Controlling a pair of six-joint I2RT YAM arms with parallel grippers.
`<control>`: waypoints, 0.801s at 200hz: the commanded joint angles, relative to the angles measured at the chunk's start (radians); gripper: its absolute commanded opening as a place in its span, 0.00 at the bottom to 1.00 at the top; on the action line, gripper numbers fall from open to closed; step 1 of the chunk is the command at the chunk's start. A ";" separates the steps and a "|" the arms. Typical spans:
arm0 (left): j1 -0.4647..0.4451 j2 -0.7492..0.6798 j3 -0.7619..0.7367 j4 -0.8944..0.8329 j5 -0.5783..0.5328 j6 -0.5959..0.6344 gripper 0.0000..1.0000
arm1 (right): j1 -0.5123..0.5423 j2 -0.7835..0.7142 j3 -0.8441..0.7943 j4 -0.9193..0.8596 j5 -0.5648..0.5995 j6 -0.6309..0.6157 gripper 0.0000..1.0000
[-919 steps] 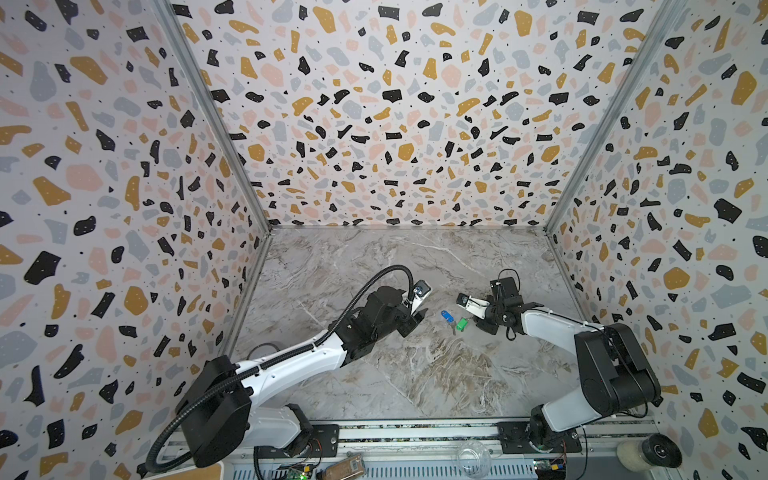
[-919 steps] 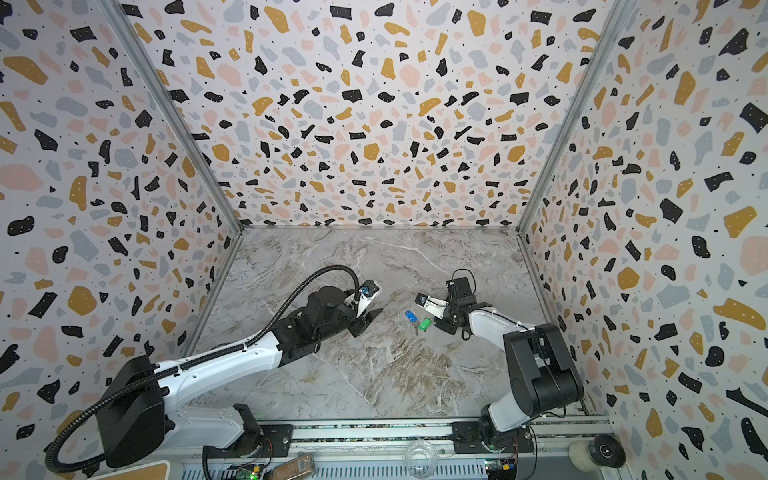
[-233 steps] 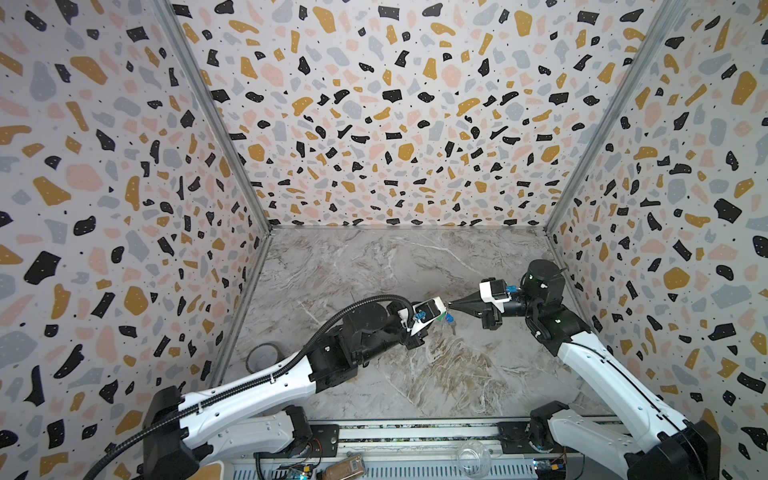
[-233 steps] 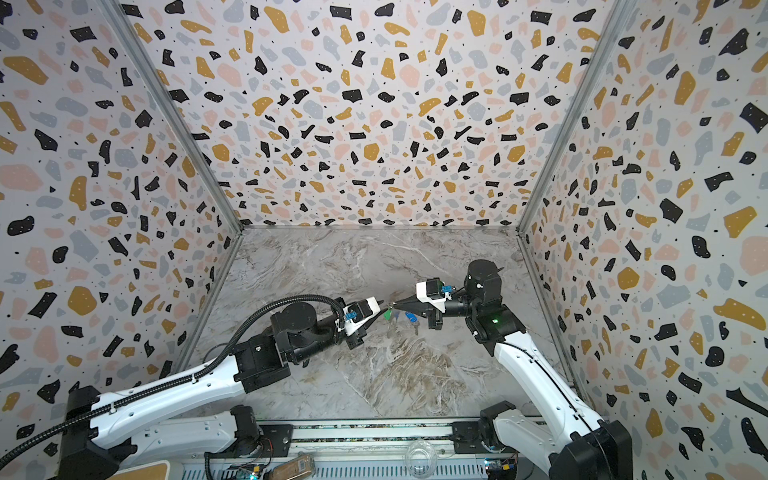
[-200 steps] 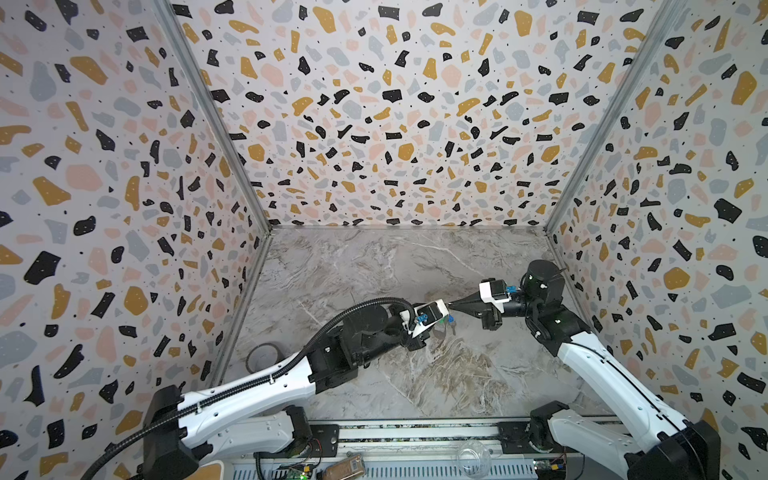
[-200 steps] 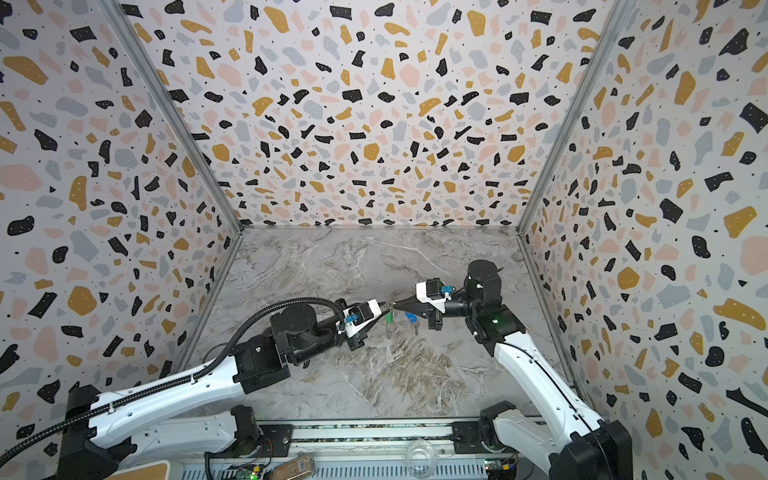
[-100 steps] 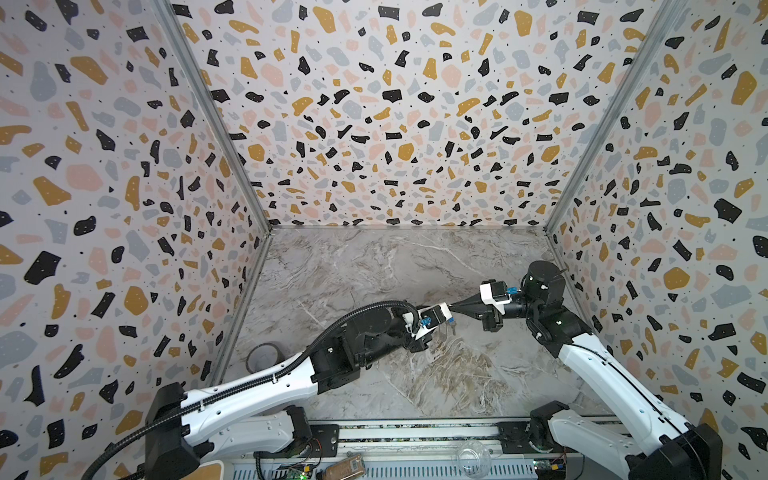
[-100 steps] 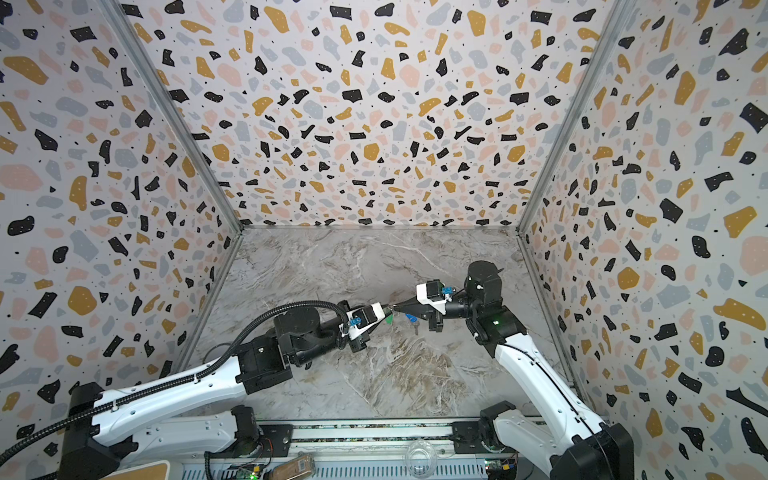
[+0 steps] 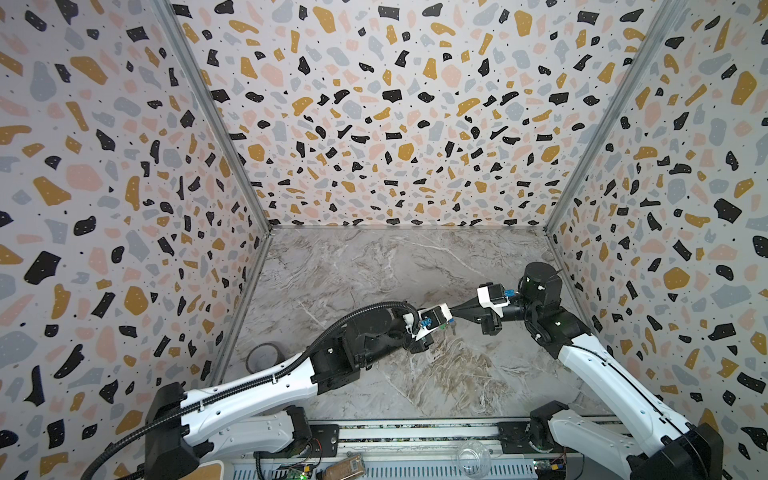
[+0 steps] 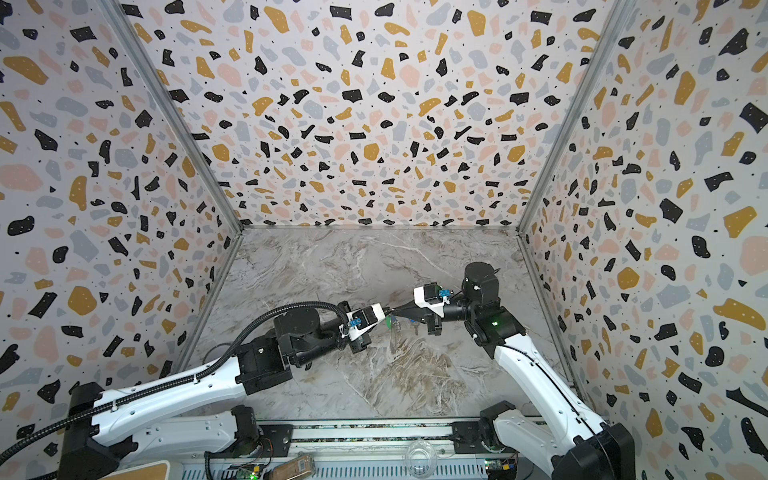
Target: Remove the keys from the keyring
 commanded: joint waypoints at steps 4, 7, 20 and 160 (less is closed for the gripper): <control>-0.006 -0.004 0.026 0.055 0.021 0.005 0.06 | 0.010 -0.014 0.034 -0.011 -0.010 -0.010 0.00; -0.006 -0.004 0.026 0.056 0.023 0.005 0.05 | 0.012 -0.014 0.034 -0.011 -0.008 -0.011 0.00; -0.006 -0.002 0.027 0.056 0.030 0.005 0.03 | 0.013 -0.014 0.037 -0.008 -0.001 -0.013 0.00; -0.006 0.053 0.204 -0.194 -0.057 0.116 0.00 | -0.002 -0.194 0.000 -0.163 0.449 -0.228 0.46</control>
